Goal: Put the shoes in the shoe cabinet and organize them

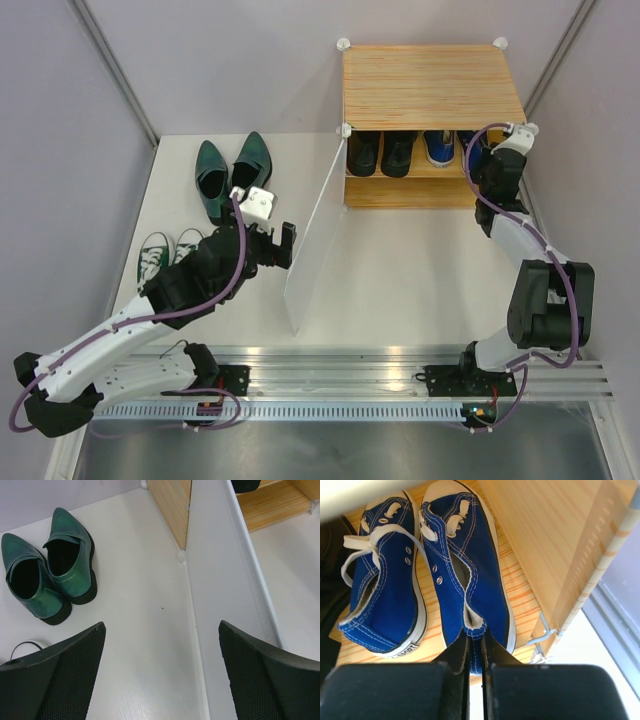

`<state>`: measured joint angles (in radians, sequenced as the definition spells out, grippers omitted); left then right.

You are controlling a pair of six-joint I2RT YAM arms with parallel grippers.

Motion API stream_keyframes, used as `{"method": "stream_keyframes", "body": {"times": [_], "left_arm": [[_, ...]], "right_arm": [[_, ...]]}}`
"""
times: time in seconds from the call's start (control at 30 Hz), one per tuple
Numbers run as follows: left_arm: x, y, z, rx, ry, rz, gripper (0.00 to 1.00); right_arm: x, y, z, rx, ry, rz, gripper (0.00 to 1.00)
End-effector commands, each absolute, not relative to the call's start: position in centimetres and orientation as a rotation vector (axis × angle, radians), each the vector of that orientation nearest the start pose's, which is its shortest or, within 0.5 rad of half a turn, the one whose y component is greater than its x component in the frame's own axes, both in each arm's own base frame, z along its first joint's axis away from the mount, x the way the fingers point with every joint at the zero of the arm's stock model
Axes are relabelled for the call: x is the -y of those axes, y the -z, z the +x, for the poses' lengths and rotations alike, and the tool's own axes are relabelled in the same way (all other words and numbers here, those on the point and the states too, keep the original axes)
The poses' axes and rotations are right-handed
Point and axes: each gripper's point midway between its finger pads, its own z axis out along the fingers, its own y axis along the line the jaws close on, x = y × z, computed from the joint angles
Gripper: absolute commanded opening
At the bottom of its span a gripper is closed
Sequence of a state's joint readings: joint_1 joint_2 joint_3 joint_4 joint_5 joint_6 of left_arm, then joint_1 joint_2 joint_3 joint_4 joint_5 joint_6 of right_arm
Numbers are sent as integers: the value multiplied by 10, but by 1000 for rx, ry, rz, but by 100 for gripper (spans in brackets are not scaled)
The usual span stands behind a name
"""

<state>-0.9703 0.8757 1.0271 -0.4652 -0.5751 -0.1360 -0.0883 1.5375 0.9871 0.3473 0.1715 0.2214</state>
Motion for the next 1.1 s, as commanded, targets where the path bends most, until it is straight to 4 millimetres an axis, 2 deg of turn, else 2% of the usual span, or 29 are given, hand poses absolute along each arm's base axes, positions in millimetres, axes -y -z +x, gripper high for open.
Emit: {"method": "stream_keyframes", "body": {"times": [0.0,0.17,0.43,0.57,0.77,0.87,0.93,0.97,1.07], "left_arm": [[183,-311,240,-1775,232,352,96],[182,-311,240,-1779,227,352,96],[181,-310,241,-1779,220,349,96],[180,-310,241,-1778,218,346,96],[181,-312,242,-1781,238,331,96],[188,-329,239,-1763,336,314,99],[192,-355,233,-1723,435,299,100],[194,-375,230,-1692,487,273,100],[201,-408,225,-1644,584,253,100]], "right_arm": [[67,-243,496,-1644,10,468,1],[82,-236,498,-1626,-32,613,1],[98,-240,504,-1556,-66,709,1],[97,-249,506,-1503,-112,710,1],[83,-270,508,-1467,-177,610,1],[84,-268,508,-1480,-165,602,1],[84,-265,508,-1490,-153,592,1],[84,-263,509,-1499,-150,587,0],[84,-258,508,-1514,-139,576,1]]}}
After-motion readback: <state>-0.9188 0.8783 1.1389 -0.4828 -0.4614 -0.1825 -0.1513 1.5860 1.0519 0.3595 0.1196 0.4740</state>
